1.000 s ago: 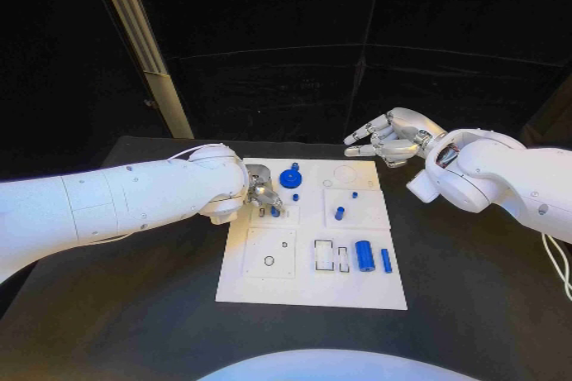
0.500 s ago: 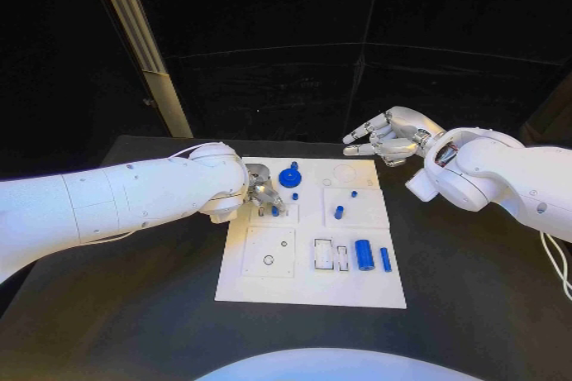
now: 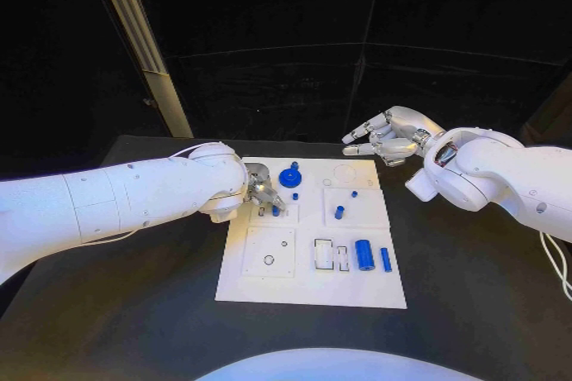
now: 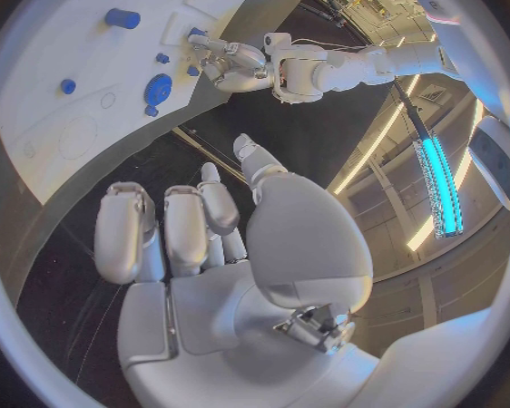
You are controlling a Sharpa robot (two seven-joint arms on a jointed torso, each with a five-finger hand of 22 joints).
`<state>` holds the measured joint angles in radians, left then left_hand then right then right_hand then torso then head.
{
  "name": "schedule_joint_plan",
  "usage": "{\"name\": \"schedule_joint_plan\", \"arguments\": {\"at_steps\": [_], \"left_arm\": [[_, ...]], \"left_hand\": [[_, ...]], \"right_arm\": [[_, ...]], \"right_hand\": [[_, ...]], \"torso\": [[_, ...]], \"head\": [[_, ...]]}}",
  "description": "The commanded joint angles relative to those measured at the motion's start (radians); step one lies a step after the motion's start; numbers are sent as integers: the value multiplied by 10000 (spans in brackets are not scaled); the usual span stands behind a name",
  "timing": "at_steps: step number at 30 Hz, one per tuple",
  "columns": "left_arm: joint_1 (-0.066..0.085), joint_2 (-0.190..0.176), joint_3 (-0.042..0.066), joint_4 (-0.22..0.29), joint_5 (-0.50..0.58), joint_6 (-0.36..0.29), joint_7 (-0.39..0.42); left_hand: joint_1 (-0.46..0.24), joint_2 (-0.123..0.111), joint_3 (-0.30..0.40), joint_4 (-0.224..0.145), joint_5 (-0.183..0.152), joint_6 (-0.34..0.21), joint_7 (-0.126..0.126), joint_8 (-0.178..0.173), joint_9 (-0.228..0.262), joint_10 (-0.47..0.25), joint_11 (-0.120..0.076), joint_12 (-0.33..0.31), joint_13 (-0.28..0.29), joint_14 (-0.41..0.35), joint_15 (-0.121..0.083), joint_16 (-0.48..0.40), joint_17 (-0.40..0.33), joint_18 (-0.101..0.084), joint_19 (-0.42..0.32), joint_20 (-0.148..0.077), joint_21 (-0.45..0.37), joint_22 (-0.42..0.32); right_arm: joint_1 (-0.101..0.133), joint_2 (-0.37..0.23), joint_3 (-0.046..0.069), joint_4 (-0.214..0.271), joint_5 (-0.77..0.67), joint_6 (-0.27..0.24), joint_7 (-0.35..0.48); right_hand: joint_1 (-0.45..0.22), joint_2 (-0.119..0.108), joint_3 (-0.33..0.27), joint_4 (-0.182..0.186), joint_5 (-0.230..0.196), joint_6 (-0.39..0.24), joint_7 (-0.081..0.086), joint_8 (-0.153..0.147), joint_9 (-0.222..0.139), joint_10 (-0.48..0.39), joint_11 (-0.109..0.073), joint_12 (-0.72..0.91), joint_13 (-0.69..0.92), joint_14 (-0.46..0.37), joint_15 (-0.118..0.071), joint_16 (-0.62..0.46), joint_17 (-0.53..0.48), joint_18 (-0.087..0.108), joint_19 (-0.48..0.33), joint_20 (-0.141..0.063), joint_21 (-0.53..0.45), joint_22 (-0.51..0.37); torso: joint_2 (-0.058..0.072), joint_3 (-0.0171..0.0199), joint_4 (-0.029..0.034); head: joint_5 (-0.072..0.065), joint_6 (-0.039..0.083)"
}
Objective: Assemble the parts on the task board
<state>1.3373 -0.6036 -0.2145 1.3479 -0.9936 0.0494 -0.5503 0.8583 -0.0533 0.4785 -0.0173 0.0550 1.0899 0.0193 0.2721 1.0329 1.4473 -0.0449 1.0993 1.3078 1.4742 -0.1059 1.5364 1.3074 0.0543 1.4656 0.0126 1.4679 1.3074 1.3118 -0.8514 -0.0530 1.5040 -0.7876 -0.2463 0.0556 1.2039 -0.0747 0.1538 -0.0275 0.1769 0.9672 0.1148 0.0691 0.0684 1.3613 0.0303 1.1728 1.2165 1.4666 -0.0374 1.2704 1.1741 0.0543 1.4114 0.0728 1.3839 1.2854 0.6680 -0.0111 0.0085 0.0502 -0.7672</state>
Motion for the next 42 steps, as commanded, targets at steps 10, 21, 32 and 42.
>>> {"name": "schedule_joint_plan", "arguments": {"at_steps": [10, 21, 32, 42], "left_arm": [[12, -180, 19, 85, 225, -304, 151], [176, -778, 709, 410, 722, 195, 470], [639, -438, 1002, -923, 845, 1610, 509], [638, 503, 985, -2652, 280, 2270, 351]], "left_hand": [[-479, -900, -1625, 846, -66, 84, 29, -91, 77, 17, 29, 49, 68, 856, -21, 27, 2199, -131, 10, -69, 11, 1140], [997, -226, -2840, 517, 1739, -415, 250, -893, -619, -162, 167, -238, -20, 801, 181, -136, 1982, -82, -119, 104, -160, 966], [1185, 187, -3934, 687, -45, -351, 385, -1430, -1630, -199, 298, -243, 13, 793, 303, -166, 1941, -46, -184, 246, -276, 877], [1289, 511, -4244, 804, -36, -161, 313, -1271, -1633, -192, 251, -211, 38, 801, 261, -145, 1967, -51, -164, 217, -266, 909]], "right_arm": [[20, -5, 7, 2, 55, -20, 115], [20, -16, 6, -47, 55, -24, 131], [19, 43, 5, -128, 70, -5, 130], [19, 100, 5, -156, 72, 1, 124]], "right_hand": [[-82, 31, -30, -33, 40, 83, 16, -42, -3, 10, 11, -75, -24, 146, -60, -55, -19, 136, -44, -42, -55, -23], [-82, 31, -30, -33, 40, 83, 16, -42, -3, 10, 11, -75, -24, 146, -60, -55, -19, 136, -44, -42, -55, -23], [-82, 31, -30, -33, 40, 83, 16, -42, -3, 10, 11, -75, -24, 146, -60, -55, -19, 136, -44, -42, -55, -23], [-108, 39, -36, -29, 42, 78, 17, -45, -5, 9, 12, -76, -29, 149, -59, -57, -9, 134, -36, -42, -54, -16]], "torso": [[3, -6, -1], [-6, -2, 12], [16, 1, -21], [42, -10, -30]], "head": [[-29, 3], [-67, 47], [13, 108], [50, 107]]}}
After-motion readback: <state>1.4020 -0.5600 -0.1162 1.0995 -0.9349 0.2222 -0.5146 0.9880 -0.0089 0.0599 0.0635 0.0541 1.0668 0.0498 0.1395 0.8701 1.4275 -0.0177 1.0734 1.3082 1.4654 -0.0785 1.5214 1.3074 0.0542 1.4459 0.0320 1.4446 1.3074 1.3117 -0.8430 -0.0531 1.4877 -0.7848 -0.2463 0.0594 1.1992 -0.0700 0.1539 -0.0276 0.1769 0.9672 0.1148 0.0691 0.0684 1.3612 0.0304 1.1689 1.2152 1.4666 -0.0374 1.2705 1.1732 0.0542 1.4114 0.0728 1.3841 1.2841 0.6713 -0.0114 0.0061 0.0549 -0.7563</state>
